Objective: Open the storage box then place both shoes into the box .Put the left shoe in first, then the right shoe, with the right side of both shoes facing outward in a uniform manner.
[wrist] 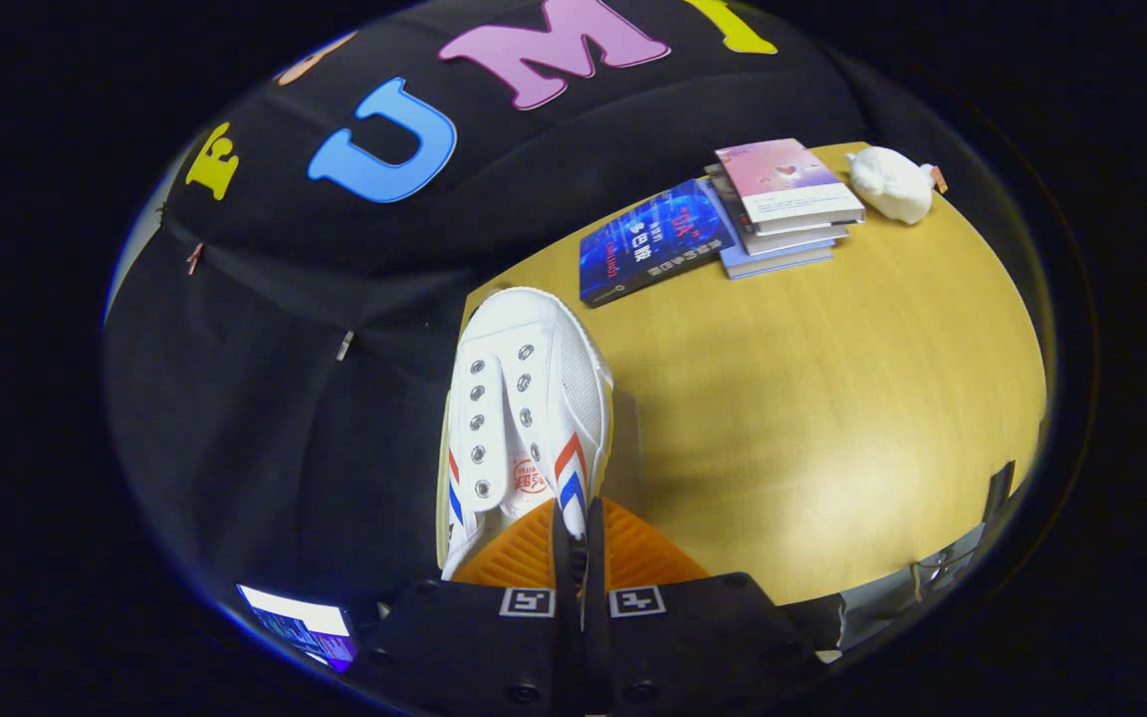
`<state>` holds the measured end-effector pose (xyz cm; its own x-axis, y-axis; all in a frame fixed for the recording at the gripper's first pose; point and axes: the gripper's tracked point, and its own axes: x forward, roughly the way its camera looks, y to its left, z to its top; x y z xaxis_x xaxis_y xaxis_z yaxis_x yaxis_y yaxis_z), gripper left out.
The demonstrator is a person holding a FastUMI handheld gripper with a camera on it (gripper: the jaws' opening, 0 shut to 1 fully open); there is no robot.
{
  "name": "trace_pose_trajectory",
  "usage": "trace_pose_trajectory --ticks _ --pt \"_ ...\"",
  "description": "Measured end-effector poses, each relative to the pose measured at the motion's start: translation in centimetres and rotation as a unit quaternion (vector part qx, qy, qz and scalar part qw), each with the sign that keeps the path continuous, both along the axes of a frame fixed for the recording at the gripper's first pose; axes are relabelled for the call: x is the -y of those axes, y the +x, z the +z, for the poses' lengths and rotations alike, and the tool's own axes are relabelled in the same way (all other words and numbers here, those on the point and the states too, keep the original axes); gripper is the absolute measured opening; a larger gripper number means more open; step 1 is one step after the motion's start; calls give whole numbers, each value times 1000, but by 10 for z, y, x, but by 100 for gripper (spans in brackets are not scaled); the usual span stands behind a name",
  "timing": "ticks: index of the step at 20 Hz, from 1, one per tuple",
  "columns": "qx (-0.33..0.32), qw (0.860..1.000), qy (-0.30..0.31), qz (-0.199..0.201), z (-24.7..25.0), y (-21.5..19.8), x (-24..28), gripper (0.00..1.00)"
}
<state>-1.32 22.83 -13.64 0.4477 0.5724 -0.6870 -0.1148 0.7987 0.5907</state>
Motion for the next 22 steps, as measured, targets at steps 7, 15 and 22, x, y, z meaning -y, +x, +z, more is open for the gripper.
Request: trace_pose_trajectory --ticks 7,15,22 --pt "-27 999 -25 29 -34 -11 -78 5" --pt "-43 992 -117 23 -89 -7 -99 6" --pt "-27 987 -158 32 -99 -11 -102 17"
